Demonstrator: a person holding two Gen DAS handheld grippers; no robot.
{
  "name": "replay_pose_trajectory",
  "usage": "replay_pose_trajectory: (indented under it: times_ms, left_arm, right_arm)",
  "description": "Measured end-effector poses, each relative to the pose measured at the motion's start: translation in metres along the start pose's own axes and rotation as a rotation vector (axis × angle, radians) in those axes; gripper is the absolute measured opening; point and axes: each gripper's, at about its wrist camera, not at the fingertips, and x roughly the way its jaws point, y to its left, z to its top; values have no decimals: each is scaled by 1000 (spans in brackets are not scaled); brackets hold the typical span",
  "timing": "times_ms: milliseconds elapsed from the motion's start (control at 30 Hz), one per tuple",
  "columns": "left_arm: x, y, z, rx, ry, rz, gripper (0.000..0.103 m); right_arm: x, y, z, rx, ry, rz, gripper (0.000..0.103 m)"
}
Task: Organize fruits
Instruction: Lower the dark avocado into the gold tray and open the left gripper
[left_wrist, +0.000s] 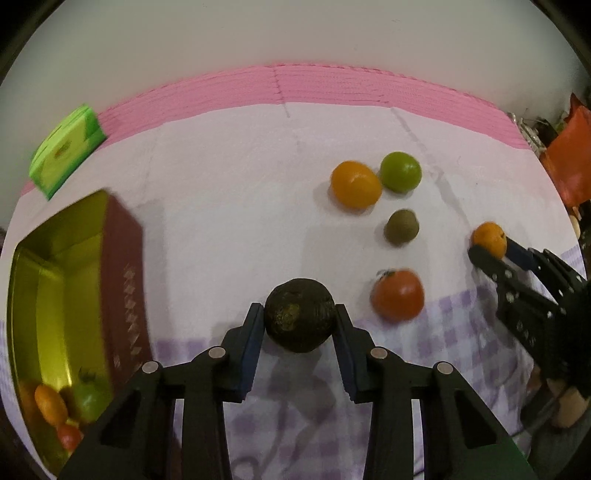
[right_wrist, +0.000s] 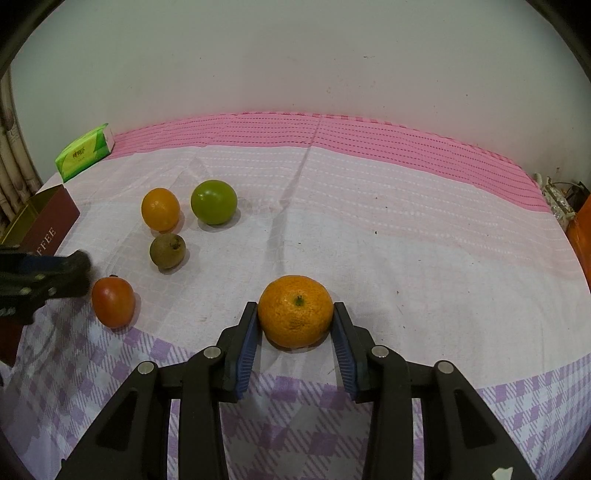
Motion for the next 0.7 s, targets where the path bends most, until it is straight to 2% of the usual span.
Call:
replay_pose_trajectory:
  times_ms: [133,367,433,533,633,700]
  left_arm:
    - [-19,15,-10,-45,-6,-1,38]
    - [-61,55,-15,-113,-89,28,38]
    - [-68,74,-11,-136,-110,87,38]
    - [-69,104,-8,-182,-111,131,38]
    - [-63,140,-9,-234,-89,192,38]
    - [-57,158,-11,-270,-67,204,38]
  right_arm:
    - [0,0,-1,-1,0,0,37]
    - [0,1,-1,-3,0,-4,37]
    - [0,1,-1,-2,1,-3,37]
    - [0,1,-1,-2,1,-3,37]
    - [0,1,-1,-3,1,-3,37]
    - [0,1,-1,-2,1,-3,37]
